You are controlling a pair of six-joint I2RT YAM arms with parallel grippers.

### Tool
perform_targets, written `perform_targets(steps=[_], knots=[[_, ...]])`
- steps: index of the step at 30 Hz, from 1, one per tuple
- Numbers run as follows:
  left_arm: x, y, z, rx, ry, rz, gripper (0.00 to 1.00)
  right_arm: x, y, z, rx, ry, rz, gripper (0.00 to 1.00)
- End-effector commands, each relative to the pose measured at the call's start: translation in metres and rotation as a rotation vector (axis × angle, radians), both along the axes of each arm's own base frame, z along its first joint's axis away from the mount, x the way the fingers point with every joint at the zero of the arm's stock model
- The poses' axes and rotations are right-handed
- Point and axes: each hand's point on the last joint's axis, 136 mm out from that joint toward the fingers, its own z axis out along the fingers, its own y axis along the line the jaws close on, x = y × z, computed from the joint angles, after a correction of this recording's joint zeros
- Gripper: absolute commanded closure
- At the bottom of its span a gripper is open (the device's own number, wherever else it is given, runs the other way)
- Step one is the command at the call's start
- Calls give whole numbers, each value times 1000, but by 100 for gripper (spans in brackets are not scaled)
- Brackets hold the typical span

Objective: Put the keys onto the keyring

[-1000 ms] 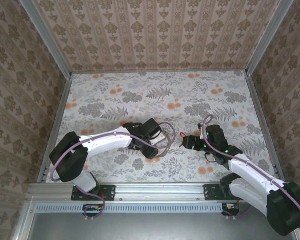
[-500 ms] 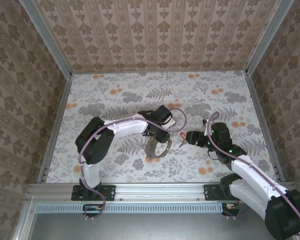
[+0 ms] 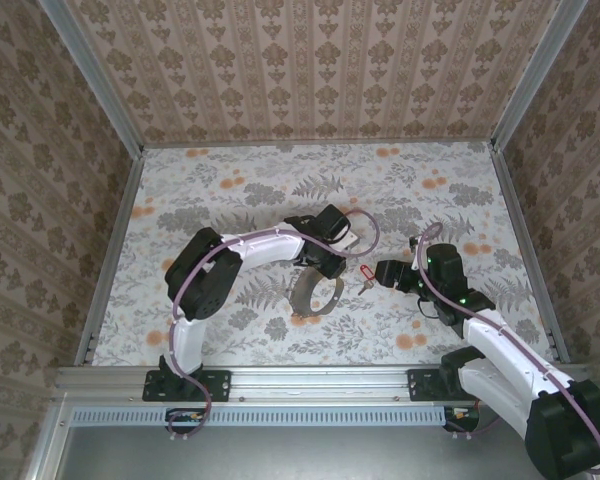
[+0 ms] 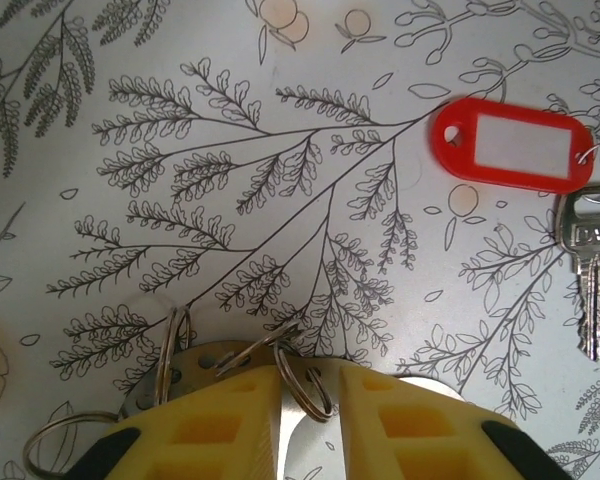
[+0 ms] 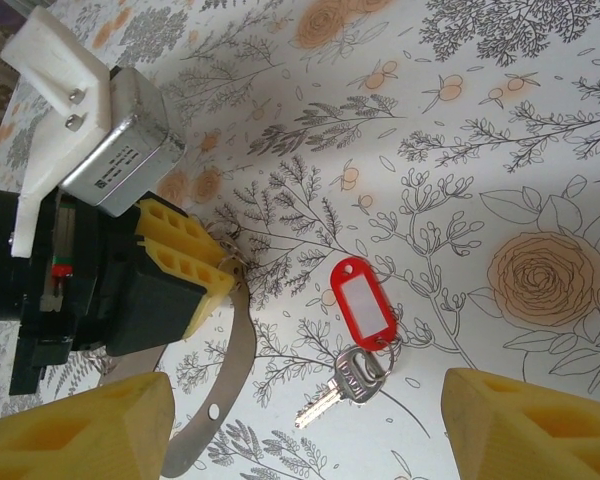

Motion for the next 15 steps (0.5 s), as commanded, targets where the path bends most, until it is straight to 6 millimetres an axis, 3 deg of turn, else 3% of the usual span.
perform_targets(steps=[1, 7, 10, 12, 15], knots=[[0, -8, 2, -2, 1, -8, 80, 3, 3, 10, 12, -41, 20, 27], [1, -10, 0, -3, 0, -13, 87, 3, 2, 11, 13, -45, 19, 28], [-1, -11, 3, -16, 5, -19, 95, 2, 2, 11, 14, -46, 18, 27], [-4, -7, 4, -16, 10, -23, 100, 2, 1, 11, 15, -47, 17, 28], [-6, 3, 9, -38, 23, -16, 100, 2, 1, 12, 16, -51, 16, 28]])
